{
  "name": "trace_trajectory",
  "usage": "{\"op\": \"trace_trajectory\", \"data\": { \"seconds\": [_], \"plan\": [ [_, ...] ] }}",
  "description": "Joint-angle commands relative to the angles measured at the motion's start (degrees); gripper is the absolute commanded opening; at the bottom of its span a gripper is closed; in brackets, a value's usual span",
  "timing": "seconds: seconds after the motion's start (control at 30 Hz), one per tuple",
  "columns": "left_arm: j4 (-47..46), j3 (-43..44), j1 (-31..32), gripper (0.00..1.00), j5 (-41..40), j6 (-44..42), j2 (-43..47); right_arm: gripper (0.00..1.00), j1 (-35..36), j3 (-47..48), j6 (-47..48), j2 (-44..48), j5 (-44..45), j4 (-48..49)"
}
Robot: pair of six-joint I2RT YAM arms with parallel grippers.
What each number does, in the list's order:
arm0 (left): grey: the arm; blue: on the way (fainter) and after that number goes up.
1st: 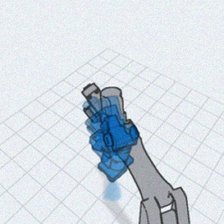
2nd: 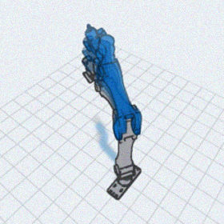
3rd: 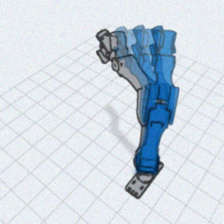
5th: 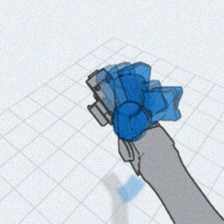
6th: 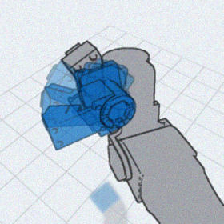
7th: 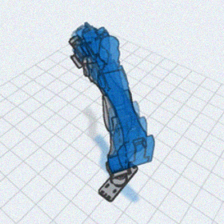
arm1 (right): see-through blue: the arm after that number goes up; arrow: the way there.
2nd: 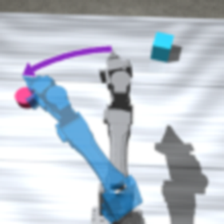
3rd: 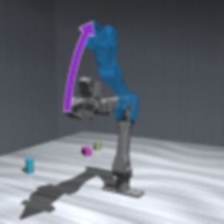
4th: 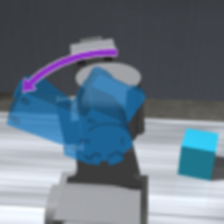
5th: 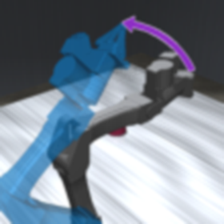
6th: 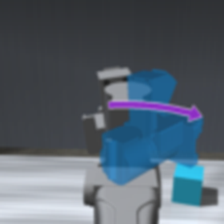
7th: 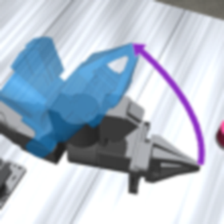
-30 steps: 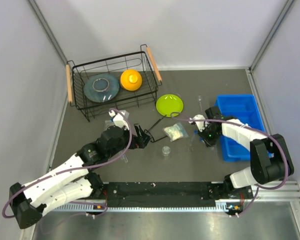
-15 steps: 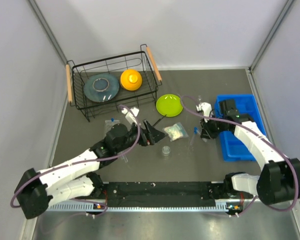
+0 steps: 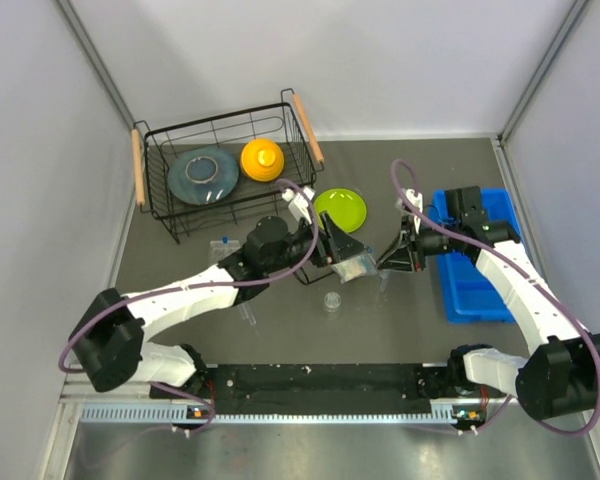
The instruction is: Organize the chemistry lab equipment
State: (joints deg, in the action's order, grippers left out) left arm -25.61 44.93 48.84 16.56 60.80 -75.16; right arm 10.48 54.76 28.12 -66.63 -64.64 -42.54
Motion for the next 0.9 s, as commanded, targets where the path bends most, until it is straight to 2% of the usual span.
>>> {"op": "trace_trajectory", "data": {
  "seconds": [0.0, 0.1, 0.2, 0.57, 0.87],
  "plan": [
    [3.61, 5.6, 0.29, 0.74, 0.76, -0.76, -3.24, 0.11, 0.42, -0.01, 1.68, 0.28, -5.76, 0.18],
    [5.56, 7.98, 1.34, 0.71, -0.38, -2.61, -4.03, 0.12, 0.68, -0.09, 1.76, -0.52, -5.23, 0.18],
    [11.88, 11.23, 2.49, 0.68, -2.4, -5.42, -4.74, 0.12, 1.03, -0.09, 1.68, -0.96, -5.14, 0.36],
    [28.84, 19.76, 5.83, 0.49, -8.9, -12.45, -8.16, 0.12, 1.38, -0.27, 1.85, -1.75, -4.53, 0.36],
    [31.67, 22.04, 6.44, 0.39, -11.37, -13.95, -9.04, 0.13, 2.26, -0.53, 2.29, -2.01, -4.0, 0.36]
  ]
}}
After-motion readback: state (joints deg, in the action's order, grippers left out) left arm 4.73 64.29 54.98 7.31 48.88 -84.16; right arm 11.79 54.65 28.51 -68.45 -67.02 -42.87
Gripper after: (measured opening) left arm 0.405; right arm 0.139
